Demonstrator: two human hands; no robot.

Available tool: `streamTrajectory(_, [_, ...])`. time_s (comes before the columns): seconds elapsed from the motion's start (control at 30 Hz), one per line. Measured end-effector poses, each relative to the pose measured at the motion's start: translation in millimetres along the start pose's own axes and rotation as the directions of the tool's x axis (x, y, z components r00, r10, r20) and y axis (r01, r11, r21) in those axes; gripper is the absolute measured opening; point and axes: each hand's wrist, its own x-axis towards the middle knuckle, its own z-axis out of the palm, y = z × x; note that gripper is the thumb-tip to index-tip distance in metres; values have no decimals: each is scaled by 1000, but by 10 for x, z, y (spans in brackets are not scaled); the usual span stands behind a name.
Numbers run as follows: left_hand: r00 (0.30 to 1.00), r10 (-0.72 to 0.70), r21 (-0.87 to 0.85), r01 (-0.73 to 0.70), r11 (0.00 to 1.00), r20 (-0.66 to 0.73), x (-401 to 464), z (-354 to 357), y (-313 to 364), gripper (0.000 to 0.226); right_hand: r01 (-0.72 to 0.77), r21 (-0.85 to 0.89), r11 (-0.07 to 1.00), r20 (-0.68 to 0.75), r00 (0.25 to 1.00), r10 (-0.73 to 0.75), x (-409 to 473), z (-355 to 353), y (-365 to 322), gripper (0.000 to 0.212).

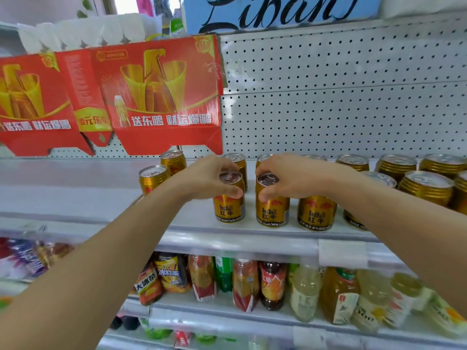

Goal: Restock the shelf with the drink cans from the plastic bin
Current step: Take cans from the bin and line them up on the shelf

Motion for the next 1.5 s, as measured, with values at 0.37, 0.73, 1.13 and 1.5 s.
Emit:
streamTrajectory(0.37, [1000,-12,-39,12,999,-2,-107,52,129,64,14,47,999,-47,999,-12,-12,72,16,58])
streamTrajectory(0.73, [1000,30,-129,-31,991,-8,-55,57,-10,63,-22,2,1000,-27,999,22,45,19,-17,47])
streamTrajectory(1.13, [981,-49,-58,39,998,-188,502,-720,-1148,53,-90,36,995,15,996,89,1166,-82,-241,54])
streamTrajectory(1.5, [986,-167,-13,167,986,1,922,-823,-1554,62,-145,62,988,87,986,139,1328,-66,-286,60])
